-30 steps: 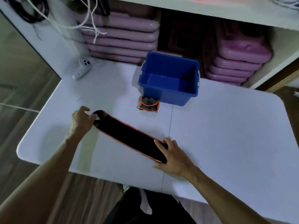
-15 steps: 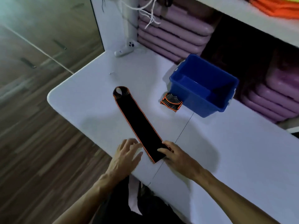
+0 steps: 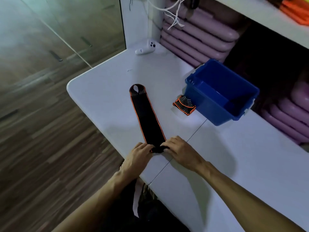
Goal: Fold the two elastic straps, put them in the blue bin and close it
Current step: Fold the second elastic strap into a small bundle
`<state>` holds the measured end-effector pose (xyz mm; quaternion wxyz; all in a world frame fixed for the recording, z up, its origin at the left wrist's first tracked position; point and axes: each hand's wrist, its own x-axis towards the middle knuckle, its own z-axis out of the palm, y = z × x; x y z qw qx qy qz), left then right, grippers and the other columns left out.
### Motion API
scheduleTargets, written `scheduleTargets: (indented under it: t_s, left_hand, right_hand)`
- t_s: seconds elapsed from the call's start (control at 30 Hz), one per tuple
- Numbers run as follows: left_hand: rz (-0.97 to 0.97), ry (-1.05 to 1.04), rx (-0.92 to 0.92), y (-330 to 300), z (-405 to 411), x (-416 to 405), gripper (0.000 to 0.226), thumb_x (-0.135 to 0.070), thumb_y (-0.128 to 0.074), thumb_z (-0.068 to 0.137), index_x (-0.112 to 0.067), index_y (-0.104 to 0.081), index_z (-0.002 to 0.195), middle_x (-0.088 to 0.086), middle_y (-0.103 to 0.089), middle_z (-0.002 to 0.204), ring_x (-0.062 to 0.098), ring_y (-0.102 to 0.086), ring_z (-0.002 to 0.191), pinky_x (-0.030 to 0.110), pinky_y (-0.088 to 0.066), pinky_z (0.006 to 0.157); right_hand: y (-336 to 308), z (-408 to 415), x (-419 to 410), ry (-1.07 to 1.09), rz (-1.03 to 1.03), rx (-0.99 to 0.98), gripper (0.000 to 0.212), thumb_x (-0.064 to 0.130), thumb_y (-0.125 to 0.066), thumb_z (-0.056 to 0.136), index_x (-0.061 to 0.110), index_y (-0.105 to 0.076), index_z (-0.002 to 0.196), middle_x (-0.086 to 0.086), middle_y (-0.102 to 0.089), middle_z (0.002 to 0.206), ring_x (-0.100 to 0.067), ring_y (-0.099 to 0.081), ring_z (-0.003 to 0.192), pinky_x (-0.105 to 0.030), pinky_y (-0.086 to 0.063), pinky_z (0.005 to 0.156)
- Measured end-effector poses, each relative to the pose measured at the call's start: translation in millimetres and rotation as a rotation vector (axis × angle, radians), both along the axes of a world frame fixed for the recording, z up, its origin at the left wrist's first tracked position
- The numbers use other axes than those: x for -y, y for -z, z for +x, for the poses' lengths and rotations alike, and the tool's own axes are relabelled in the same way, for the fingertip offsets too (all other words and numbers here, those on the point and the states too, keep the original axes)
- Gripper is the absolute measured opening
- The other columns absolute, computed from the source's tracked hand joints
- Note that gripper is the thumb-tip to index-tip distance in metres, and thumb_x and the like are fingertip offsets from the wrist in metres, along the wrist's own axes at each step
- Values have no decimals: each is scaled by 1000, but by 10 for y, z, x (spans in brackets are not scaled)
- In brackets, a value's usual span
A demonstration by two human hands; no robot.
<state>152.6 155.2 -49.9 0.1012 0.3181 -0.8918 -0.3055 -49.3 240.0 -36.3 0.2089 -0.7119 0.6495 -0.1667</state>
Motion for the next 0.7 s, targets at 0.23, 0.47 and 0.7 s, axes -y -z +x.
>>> scheduleTargets:
  t_s: [0.23, 0.47, 0.7]
  left_hand:
    - [279, -168, 3, -10, -123, 233, 22, -21, -52, 92, -12, -58, 111, 7, -68, 80, 27, -64, 75, 42, -50, 69]
    - [311, -344, 93, -20, -262, 240, 25, -18, -52, 94, -11, -50, 118, -10, -48, 57, 22, -53, 63, 32, -37, 61]
    - [-135, -186, 85, 3, -180, 123, 37, -10, -65, 84, -19, -52, 118, 5, -52, 113, 22, -53, 93, 34, -51, 68]
  right_hand:
    - [-58, -66, 373, 81, 223, 191, 28, 32, -49, 100, 17, -62, 119, 0, -65, 114, -13, -59, 104, -31, -48, 91]
    - [30, -61, 603, 153, 209, 240, 22, 31, -55, 97, 21, -66, 114, 1, -67, 108, -13, -61, 99, -28, -49, 86]
    - [170, -10, 527, 233, 119, 281, 15, 34, -56, 97, 28, -59, 111, 3, -51, 103, -3, -54, 86, -15, -48, 77]
